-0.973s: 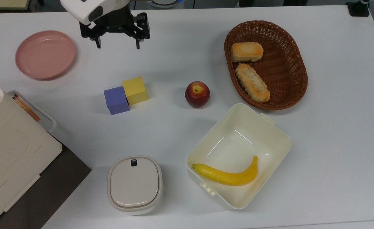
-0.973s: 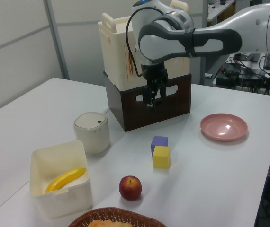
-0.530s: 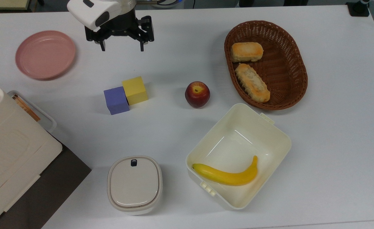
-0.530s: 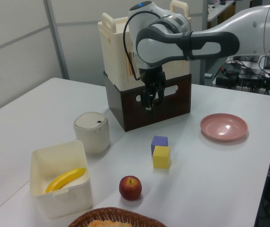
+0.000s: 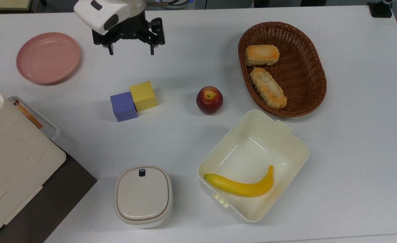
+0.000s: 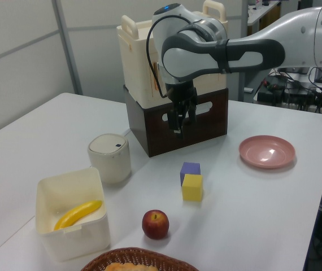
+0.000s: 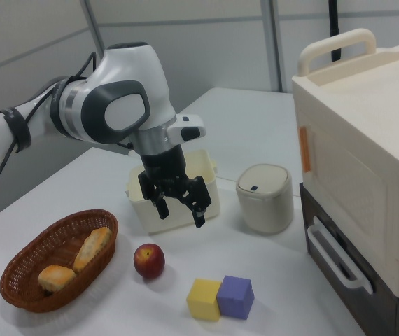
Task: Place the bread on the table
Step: 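Move the gripper over the wicker basket toward the short bread roll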
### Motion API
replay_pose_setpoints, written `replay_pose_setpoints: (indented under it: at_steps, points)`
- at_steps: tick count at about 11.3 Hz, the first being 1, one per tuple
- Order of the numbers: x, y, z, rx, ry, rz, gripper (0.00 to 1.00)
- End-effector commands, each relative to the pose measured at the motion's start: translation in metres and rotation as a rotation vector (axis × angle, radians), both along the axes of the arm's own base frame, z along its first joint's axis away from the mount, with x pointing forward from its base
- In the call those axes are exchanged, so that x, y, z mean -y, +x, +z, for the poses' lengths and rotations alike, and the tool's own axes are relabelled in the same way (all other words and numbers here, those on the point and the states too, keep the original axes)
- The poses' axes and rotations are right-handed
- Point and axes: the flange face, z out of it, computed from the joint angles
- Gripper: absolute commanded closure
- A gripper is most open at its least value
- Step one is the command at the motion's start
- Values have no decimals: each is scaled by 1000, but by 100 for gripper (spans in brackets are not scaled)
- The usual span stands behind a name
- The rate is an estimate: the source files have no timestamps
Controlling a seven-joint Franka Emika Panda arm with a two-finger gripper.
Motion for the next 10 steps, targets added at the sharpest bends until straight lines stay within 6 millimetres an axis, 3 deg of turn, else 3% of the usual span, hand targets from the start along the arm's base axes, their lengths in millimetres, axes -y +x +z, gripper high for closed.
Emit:
replay_pose_setpoints:
  at_steps: [1,10]
  points:
    - [-15,-7,-9,-31,16,46,0]
    - [-63,-7,-52,-138,66,106,0]
